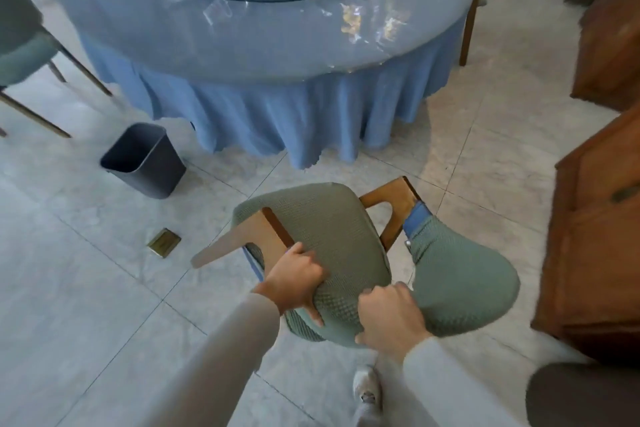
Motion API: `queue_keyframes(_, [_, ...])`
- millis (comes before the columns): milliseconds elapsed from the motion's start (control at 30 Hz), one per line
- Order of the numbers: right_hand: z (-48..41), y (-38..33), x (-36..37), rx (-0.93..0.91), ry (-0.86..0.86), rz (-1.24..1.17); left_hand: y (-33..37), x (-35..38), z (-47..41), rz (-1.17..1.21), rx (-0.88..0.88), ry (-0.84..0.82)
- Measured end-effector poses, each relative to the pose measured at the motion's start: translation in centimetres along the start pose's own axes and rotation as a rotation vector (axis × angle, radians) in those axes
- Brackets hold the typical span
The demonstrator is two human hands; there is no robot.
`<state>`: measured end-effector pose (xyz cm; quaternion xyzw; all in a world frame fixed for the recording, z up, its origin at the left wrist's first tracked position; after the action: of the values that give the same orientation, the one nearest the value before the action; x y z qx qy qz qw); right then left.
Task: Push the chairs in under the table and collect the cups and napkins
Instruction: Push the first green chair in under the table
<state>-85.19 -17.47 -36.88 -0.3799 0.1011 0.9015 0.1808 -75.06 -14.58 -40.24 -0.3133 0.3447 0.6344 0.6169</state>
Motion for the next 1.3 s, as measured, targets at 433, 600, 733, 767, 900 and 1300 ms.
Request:
queue_keyframes(433, [4.2,3.2,4.8,-0.287,0.027,-0.229,-6.7,10.8,13.0,0.156,-0.188,0.127])
queue_keyframes(600, [4.0,-3.2,4.6,-0.348,0.12,-0.172,-7.0,13.0,18.4,0.279,-0.368,0.205])
queue_keyframes(733, [3.4,-9.8,4.5,-0.335,0.155,-0.066,-4.8,16.0,20.1,0.371,-0.491,0.0])
queue_keyframes(767, [3.4,-11.5,4.6,-0.329,0.159,-0.047,-3.7,16.8,20.4,0.419,-0.496,-0.047])
queue_keyframes(900, [3.1,-14.1,4.8,-0.296,0.144,-0.042,-0.6,17.2,22.0,0.742,-0.575,0.153])
queue_keyframes(1300, [1.4,-10.9,4.7,-0.248,0.034,0.034,2.2,15.1,18.9,0.757,-0.617,0.239])
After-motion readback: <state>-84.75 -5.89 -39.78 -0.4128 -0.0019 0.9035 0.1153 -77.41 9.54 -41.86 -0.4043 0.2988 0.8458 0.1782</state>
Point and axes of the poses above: each hand's wrist, its own z-axis away from the middle knuckle, its own x-axis out of the palm, y = z × x, the point moved 10 cm from there along -z, towards the middle knuckle, and after that the axes turned 13 degrees about -y, right-handed, at the moved point
